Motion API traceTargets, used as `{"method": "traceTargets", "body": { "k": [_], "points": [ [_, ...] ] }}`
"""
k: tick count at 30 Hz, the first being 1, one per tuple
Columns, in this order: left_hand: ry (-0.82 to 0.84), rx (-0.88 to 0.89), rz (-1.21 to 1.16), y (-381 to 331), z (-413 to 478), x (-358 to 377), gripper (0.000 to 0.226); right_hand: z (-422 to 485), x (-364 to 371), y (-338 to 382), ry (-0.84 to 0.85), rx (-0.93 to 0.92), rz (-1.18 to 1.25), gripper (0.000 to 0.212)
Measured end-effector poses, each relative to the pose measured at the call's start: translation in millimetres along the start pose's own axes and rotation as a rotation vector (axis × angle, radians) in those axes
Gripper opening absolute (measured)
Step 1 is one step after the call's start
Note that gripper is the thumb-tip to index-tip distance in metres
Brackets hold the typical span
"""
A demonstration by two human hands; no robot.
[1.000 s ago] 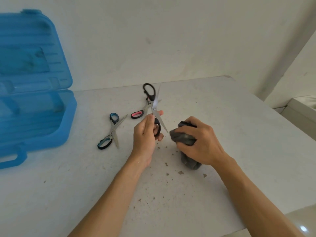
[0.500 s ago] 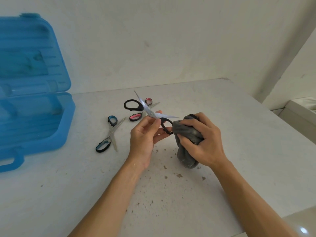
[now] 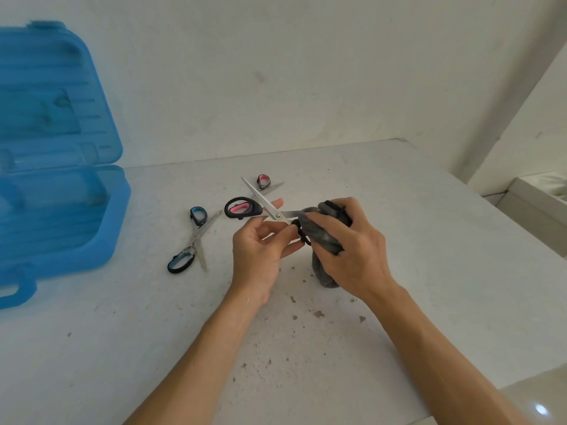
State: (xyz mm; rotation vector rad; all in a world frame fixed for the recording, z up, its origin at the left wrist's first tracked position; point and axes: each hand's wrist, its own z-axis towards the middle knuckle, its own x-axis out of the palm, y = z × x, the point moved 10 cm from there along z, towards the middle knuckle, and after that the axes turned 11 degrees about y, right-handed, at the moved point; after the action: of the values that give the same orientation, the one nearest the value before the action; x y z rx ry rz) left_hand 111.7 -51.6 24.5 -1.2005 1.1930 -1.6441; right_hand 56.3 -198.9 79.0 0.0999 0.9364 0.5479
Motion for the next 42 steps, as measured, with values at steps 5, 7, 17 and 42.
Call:
{"method": "traceTargets", "body": {
  "k": [5, 7, 17, 42],
  "points": [
    [0.021, -0.009, -0.011, 2.2, -2.0, 4.5, 0.036, 0.4, 4.1, 10.3, 0.053, -0.059, -0.012, 0.028],
    [0.04, -0.021, -0.001, 4.6, -2.1, 9.6, 0.032, 1.0, -2.4, 4.7, 0.004, -0.003, -0.023, 0.026],
    [-0.03, -0.011, -0.001, 6.4, 6.5, -12.9, 0.008, 1.0, 8.0, -1.9, 0.113, 0.044, -0.059, 0.026],
    [0.182, -0.124, -0.221, 24.4, 13.1, 5.4, 0.034, -9.6, -34.8, -16.1, -0.214, 0.094, 0.236, 0.028]
  ]
}}
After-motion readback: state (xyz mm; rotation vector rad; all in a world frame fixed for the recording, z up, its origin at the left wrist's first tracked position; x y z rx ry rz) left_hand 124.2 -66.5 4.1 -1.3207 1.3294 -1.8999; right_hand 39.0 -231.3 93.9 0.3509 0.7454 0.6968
